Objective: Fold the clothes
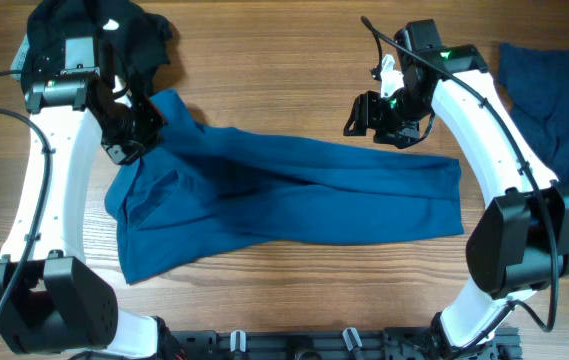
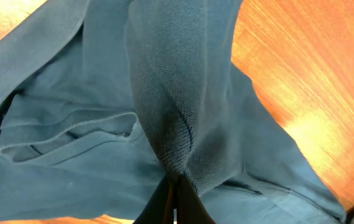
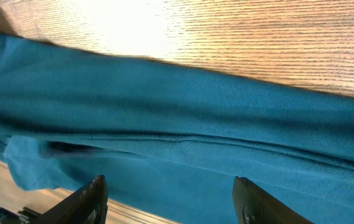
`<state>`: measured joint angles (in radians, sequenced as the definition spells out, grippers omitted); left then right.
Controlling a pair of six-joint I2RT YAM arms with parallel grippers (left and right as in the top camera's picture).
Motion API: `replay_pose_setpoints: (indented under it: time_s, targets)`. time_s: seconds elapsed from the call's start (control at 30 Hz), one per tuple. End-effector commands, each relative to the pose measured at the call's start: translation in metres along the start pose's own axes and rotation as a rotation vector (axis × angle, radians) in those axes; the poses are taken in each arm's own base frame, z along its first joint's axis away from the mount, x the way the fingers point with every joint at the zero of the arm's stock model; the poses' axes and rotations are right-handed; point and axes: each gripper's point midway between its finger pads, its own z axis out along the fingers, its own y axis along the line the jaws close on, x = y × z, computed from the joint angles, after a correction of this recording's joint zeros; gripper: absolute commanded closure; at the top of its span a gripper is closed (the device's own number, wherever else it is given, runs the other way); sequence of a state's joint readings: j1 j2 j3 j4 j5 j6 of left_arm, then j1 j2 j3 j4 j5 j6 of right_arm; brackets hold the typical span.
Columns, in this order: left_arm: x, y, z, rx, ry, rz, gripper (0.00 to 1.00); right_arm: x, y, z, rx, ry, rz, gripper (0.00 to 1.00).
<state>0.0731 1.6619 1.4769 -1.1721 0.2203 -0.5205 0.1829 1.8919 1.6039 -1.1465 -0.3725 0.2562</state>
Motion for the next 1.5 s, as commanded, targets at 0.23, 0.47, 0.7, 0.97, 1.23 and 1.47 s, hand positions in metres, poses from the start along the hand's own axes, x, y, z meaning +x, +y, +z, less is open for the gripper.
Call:
replay_pose_setpoints:
  time_s: [0.23,0.47,0.7,0.97,1.23,1.47]
  targets:
    - [0.002,-0.001,-0.021,0.004,-0.058,-0.003,0.96,0.002,0.002,-0.004,0.01,-0.012,-0.033,0.32]
    - [0.014,-0.005,-0.021,-0.009,-0.03,0.022,0.96,0.005,-0.002,0.003,0.013,0.0,-0.028,0.32]
    - [0.024,0.009,-0.021,-0.102,-0.015,0.026,0.94,0.016,-0.012,0.022,0.02,0.029,-0.016,0.32]
    - [0.029,0.037,-0.026,-0.245,-0.016,-0.005,0.92,0.022,-0.01,0.031,-0.018,0.051,-0.01,0.33]
    - [0.016,0.018,-0.022,-0.161,-0.063,0.014,0.75,0.026,0.013,0.03,-0.14,0.074,-0.017,0.35]
    - [-0.012,-0.001,-0.006,-0.101,-0.131,0.045,0.0,0.033,0.031,0.036,-0.144,0.086,-0.071,0.35]
